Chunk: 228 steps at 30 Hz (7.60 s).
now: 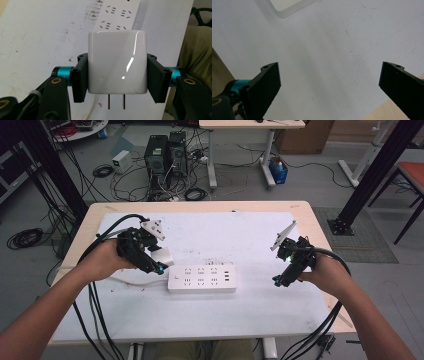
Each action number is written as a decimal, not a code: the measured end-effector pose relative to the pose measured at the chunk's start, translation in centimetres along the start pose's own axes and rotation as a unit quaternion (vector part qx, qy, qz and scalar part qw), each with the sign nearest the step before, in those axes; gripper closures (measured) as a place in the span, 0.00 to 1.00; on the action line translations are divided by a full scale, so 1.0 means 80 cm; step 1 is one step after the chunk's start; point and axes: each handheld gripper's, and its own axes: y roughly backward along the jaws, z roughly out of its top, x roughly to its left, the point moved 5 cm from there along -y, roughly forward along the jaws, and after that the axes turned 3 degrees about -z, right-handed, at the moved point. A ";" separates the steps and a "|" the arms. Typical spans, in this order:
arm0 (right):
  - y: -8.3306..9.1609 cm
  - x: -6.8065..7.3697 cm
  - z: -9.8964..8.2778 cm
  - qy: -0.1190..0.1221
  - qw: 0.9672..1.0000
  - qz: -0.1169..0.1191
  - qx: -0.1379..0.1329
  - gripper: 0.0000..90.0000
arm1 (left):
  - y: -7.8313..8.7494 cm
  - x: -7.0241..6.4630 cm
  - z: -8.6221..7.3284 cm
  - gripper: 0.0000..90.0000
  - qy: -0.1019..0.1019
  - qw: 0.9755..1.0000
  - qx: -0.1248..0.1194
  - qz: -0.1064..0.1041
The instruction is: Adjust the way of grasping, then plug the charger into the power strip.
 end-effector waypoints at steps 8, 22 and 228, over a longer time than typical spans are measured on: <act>0.005 0.007 0.007 -0.039 0.999 -0.007 -0.036 0.04 | -0.015 -0.006 0.020 0.47 -0.027 0.999 0.008 -0.017; 0.003 0.028 0.018 -0.104 0.988 0.048 -0.101 0.04 | -0.043 -0.020 0.062 0.47 -0.080 0.996 -0.003 -0.049; -0.128 0.071 0.200 0.223 0.966 0.125 0.038 0.69 | -0.028 0.044 -0.128 0.22 0.065 0.993 0.099 -0.011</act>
